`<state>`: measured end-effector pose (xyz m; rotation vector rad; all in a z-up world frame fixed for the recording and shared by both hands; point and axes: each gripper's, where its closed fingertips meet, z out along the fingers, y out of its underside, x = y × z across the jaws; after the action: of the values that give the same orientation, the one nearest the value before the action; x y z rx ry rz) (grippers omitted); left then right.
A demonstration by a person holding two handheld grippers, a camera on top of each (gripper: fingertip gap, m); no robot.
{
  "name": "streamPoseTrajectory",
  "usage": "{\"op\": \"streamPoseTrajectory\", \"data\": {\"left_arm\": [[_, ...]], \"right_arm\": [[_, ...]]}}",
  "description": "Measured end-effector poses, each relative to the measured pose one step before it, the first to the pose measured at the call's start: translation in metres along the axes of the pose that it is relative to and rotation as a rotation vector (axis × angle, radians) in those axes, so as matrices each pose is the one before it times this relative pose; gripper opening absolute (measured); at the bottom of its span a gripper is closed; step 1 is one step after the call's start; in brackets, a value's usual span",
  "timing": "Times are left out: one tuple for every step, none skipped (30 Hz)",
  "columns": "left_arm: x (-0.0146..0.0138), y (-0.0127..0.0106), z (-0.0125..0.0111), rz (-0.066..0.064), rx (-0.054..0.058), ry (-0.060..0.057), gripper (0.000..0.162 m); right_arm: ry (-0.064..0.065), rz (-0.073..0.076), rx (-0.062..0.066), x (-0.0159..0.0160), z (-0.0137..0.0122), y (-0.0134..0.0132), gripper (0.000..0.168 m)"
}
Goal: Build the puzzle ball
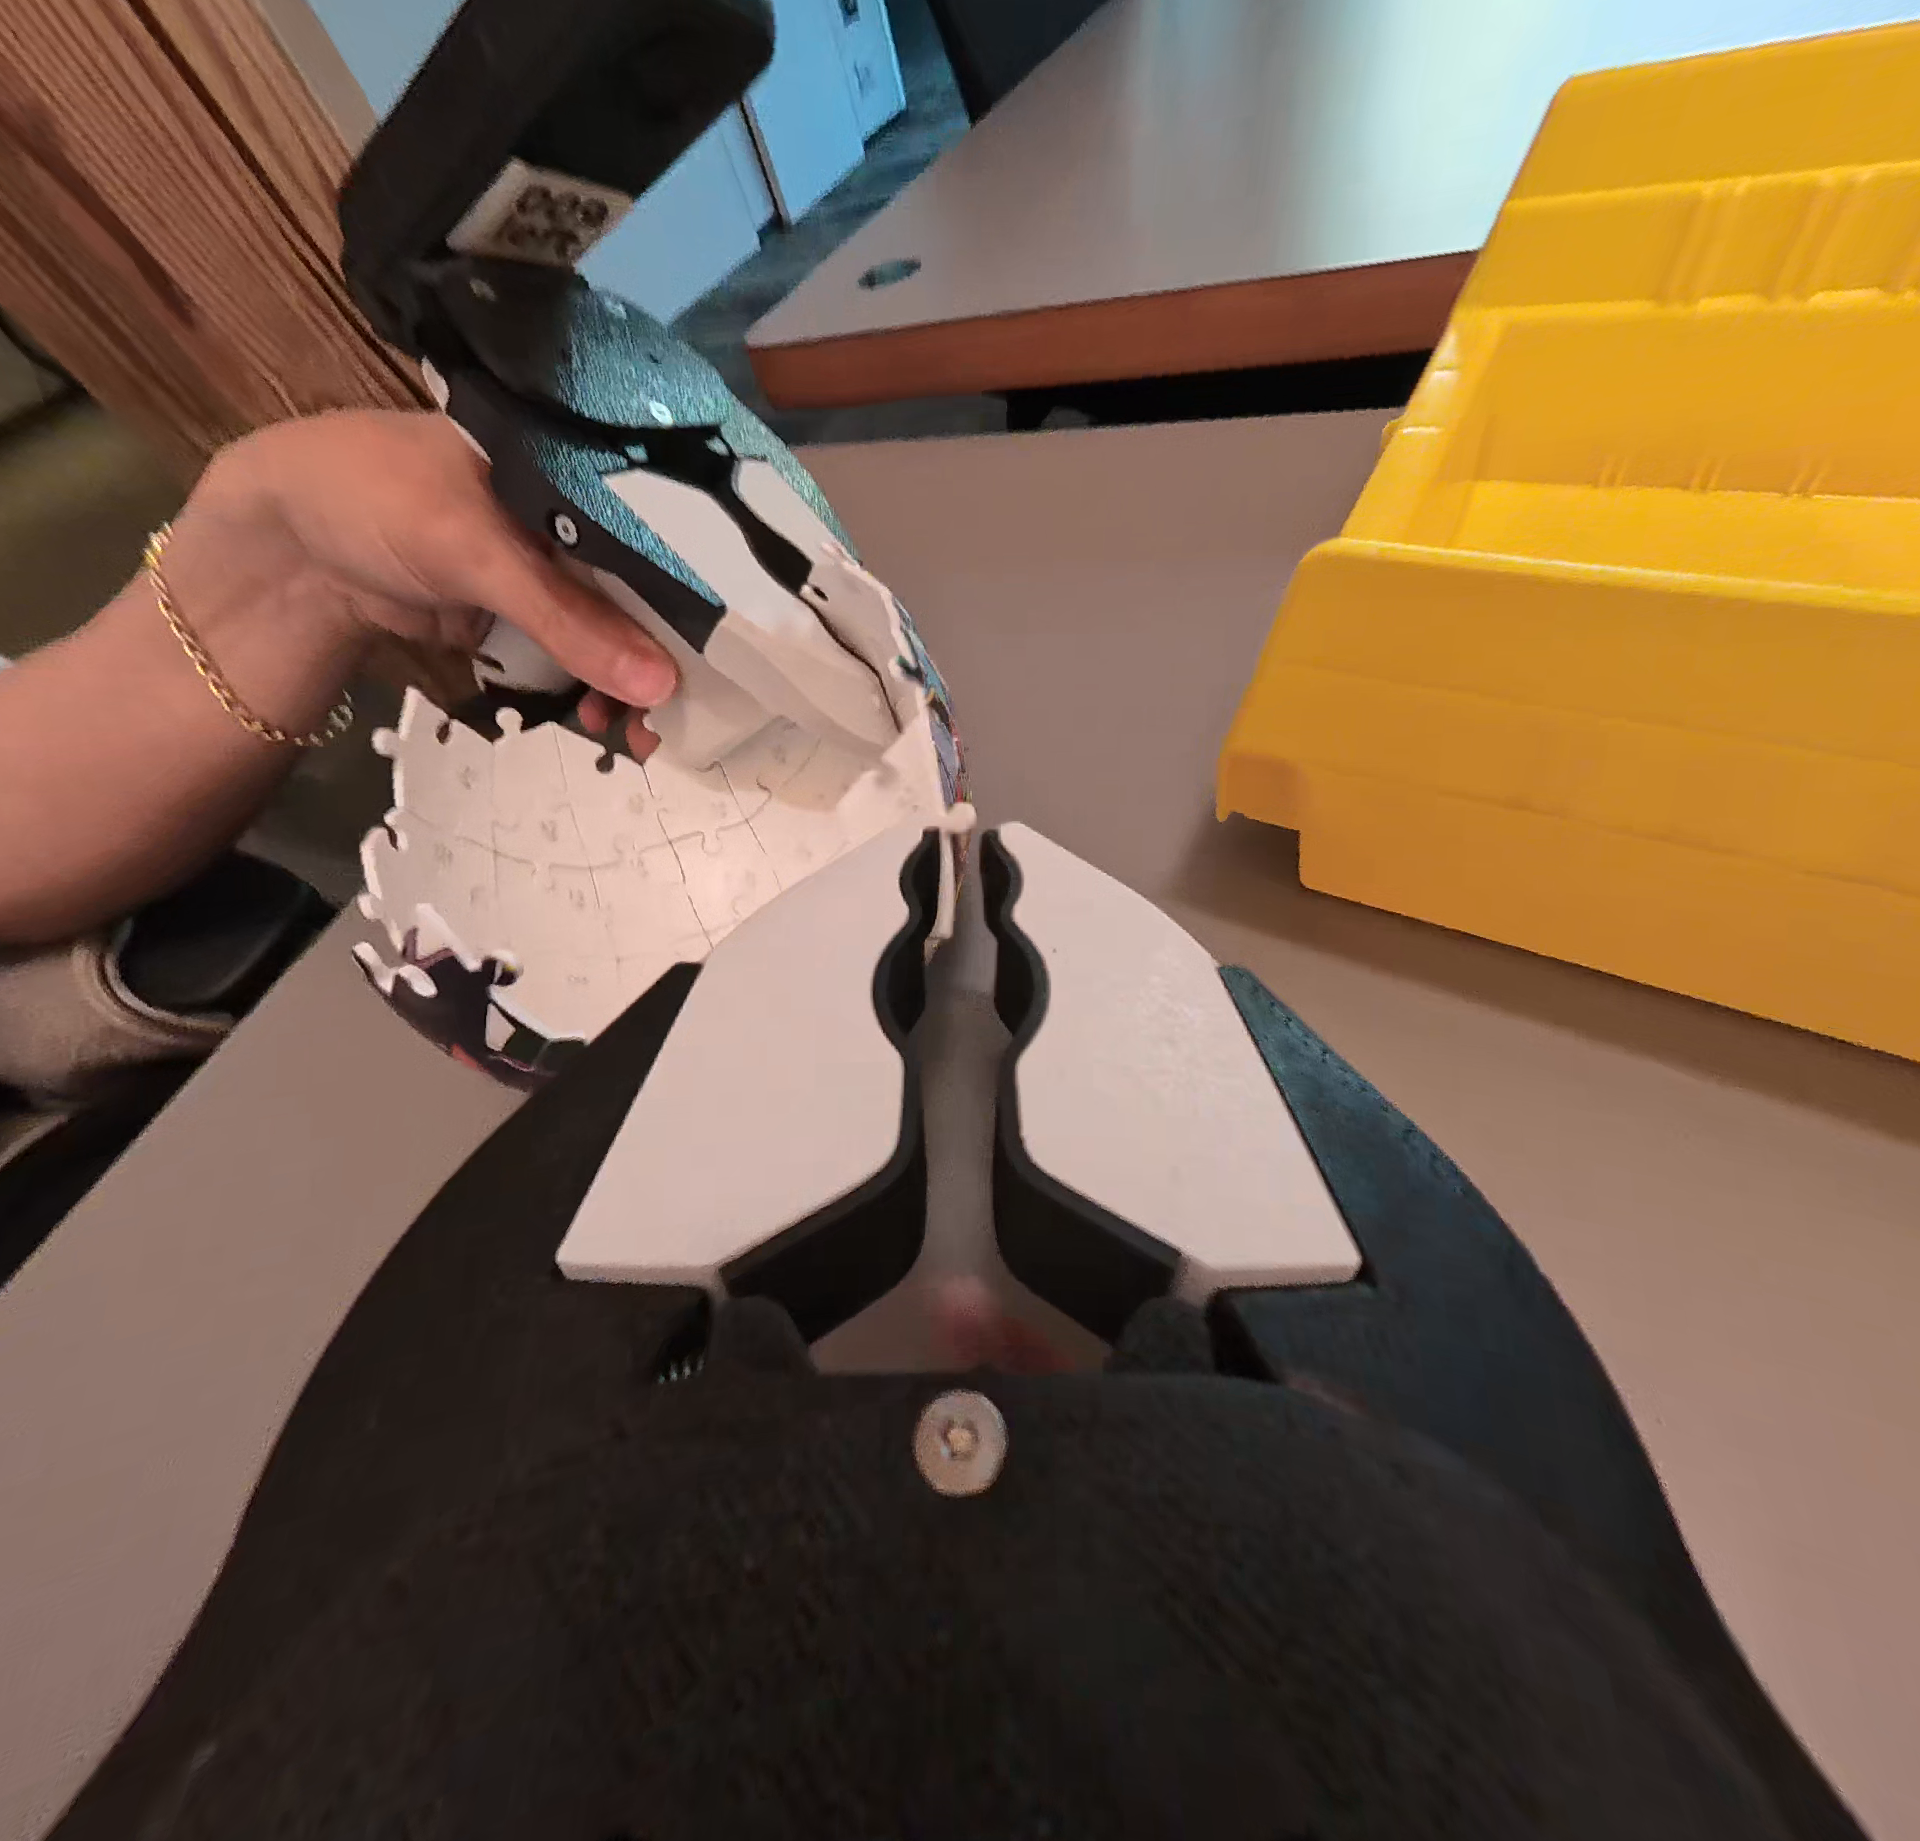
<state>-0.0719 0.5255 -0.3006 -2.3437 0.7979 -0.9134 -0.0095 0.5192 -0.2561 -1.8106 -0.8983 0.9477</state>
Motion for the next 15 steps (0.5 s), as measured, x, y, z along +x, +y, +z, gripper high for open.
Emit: {"op": "streamPoseTrajectory", "data": {"left_arm": [[0.00008, 0.00046, 0.00010, 0.0008, -0.0040, -0.0028, 0.005], [-0.00025, 0.00024, 0.00010, 0.0009, -0.0023, -0.0038, 0.004], [-0.00005, -0.00004, -0.00001, 0.0017, 0.0001, -0.0008, 0.005], [-0.00038, 0.00027, 0.00004, 0.0004, -0.0016, -0.0015, 0.004], [-0.00034, 0.00023, 0.00004, -0.0013, -0.0009, -0.0004, 0.004], [-0.00021, 0.00010, -0.00011, -0.0021, -0.0004, 0.0013, 0.004], [0.00003, 0.00010, -0.00006, -0.0020, -0.0006, 0.0027, 0.004], [0.00020, 0.00023, -0.00015, -0.0010, -0.0013, 0.0028, 0.004], [0.00019, 0.00032, -0.00013, 0.0001, -0.0018, 0.0023, 0.004], [0.00025, -0.00003, -0.00008, -0.0004, -0.0002, 0.0013, 0.004], [0.00020, -0.00006, 0.00000, -0.0007, 0.0002, -0.0002, 0.004], [0.00005, -0.00012, 0.00012, -0.0003, 0.0006, -0.0003, 0.004], [0.00016, -0.00012, 0.00007, -0.0007, 0.0009, 0.0008, 0.004], [0.00022, -0.00017, 0.00002, -0.0015, 0.0010, 0.0019, 0.005], [0.00019, -0.00036, -0.00015, -0.0020, 0.0022, 0.0029, 0.005]], "right_arm": [[0.0056, -0.0178, -0.0243, -0.00022, 0.00186, 0.00198, 0.010], [0.0024, -0.0127, -0.0152, -0.00063, 0.00179, 0.00033, 0.011], [-0.0071, -0.0133, -0.0130, -0.00210, 0.00137, -0.00017, 0.010], [-0.0046, -0.0171, -0.0154, -0.00142, 0.00090, 0.00018, 0.006], [0.0031, -0.0173, -0.0141, -0.00010, 0.00066, 0.00002, 0.005], [0.0010, -0.0139, -0.0111, -0.00010, 0.00036, -0.00018, 0.004], [-0.0021, -0.0103, -0.0130, -0.00030, -0.00004, 0.00008, 0.004], [-0.0021, -0.0114, -0.0145, -0.00031, -0.00024, 0.00018, 0.004], [-0.0040, -0.0172, -0.0134, -0.00110, -0.00039, -0.00018, 0.003], [0.0031, -0.0201, -0.0139, -0.00058, -0.00066, 0.00003, 0.003], [0.0103, -0.0163, -0.0144, 0.00023, -0.00062, 0.00019, 0.003], [0.0130, -0.0178, -0.0082, 0.00017, -0.00074, -0.00045, 0.002], [0.0114, -0.0224, 0.0026, -0.00066, -0.00085, -0.00137, 0.002], [0.0108, -0.0271, 0.0066, -0.00105, -0.00077, -0.00141, 0.003], [0.0135, -0.0265, 0.0090, -0.00082, -0.00075, -0.00101, 0.002]]}}
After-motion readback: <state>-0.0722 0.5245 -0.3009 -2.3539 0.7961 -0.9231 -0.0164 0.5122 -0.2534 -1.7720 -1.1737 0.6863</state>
